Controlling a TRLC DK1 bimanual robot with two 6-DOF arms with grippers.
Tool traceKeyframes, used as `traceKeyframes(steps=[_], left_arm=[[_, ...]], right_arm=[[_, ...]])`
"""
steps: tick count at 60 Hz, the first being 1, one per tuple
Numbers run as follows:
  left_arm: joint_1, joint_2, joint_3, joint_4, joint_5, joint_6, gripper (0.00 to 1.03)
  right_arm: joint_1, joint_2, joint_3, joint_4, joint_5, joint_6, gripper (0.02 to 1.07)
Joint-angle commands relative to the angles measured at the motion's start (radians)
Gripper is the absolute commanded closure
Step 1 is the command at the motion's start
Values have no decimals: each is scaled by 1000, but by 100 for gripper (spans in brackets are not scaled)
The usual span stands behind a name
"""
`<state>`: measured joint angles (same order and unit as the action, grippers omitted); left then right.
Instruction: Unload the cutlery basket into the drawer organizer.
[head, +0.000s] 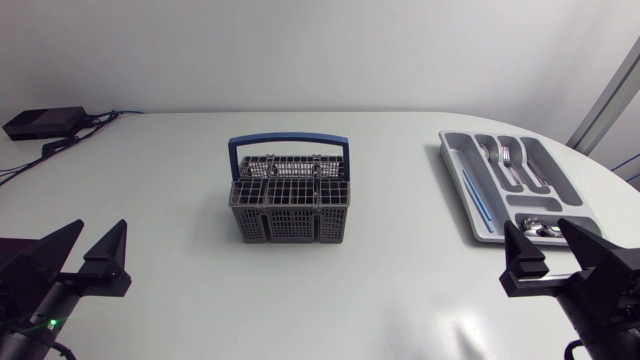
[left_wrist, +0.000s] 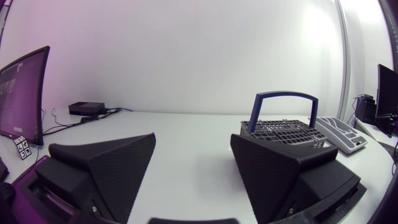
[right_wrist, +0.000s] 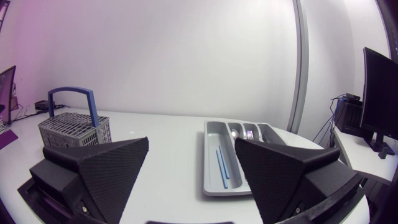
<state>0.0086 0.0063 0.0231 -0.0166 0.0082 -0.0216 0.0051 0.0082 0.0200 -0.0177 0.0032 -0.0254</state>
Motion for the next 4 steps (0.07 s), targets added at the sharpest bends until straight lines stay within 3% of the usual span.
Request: traceKeyframes(steps=[1,4], left_arm=[[-9,-6,-23,17,-8,22,13],[-9,-6,-23,17,-8,22,13]], right_arm=[[-5,-8,-20,18,-3,25,7],[-5,-8,-20,18,-3,25,7]])
